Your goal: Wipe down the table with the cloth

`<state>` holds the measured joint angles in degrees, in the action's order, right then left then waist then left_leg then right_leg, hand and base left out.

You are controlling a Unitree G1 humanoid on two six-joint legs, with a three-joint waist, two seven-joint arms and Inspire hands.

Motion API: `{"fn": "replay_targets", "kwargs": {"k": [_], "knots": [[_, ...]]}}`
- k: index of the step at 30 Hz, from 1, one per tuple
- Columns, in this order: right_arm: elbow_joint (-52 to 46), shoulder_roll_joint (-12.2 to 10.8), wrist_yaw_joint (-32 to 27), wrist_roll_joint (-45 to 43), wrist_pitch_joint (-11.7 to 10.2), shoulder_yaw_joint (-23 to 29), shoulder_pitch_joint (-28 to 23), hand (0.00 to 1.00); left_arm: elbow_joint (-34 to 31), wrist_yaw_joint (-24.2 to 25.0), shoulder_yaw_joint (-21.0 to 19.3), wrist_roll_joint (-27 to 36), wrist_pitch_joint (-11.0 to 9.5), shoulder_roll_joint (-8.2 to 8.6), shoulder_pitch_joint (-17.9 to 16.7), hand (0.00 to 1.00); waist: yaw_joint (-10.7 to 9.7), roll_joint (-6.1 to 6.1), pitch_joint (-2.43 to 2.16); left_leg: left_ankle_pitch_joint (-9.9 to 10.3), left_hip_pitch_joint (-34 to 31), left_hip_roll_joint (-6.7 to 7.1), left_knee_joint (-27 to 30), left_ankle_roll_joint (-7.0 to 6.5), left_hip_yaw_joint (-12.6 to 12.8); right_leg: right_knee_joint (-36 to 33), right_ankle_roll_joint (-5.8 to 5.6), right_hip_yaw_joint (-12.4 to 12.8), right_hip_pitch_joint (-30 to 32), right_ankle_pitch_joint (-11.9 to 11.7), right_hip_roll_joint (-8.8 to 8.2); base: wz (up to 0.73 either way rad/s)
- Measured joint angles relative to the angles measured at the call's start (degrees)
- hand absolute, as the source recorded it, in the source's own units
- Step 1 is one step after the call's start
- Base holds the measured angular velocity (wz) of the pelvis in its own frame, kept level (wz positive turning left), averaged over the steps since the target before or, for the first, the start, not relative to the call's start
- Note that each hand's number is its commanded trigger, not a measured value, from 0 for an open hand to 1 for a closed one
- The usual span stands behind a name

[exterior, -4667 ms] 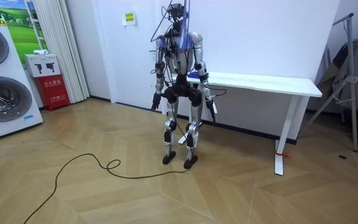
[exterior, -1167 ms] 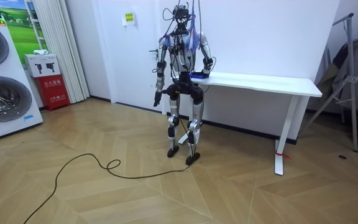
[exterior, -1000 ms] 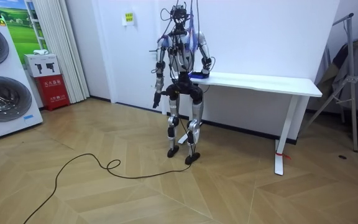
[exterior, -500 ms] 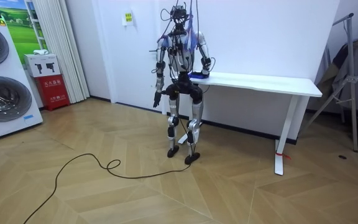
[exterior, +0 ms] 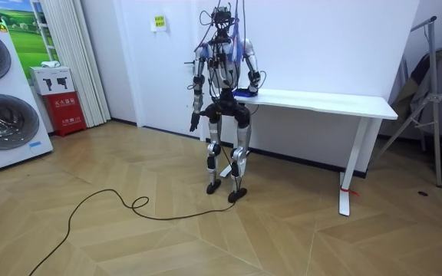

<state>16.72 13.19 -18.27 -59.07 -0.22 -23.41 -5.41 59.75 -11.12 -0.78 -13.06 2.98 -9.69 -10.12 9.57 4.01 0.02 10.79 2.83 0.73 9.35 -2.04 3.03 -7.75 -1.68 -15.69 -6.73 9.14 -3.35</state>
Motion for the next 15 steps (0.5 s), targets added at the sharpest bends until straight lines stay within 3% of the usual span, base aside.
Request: {"fn": "replay_targets", "kwargs": {"k": [7, 15], "knots": [[-1.9, 0.0, -0.5, 0.1, -1.5, -0.4, -1.5, 0.0, 0.1, -0.1, 0.5, 0.0, -0.9, 0.07, 0.6, 0.0, 0.2, -0.5, 0.06, 0.0, -0.1, -0.04, -0.2, 0.0, 0.9, 0.0, 0.0, 1.0, 0.6, 0.0, 0.04, -0.05], [-4.0, 0.5, -0.4, 0.1, -1.4, -2.1, -2.2, 0.0, 0.1, -0.1, 1.1, 0.0, -1.0, -0.02, 0.5, 0.0, 0.3, -0.76, 0.07, 0.0, -0.1, -0.04, -0.5, 0.0, 1.2, 0.0, 0.0, 1.2, 0.9, 0.0, 0.05, -0.02]]}}
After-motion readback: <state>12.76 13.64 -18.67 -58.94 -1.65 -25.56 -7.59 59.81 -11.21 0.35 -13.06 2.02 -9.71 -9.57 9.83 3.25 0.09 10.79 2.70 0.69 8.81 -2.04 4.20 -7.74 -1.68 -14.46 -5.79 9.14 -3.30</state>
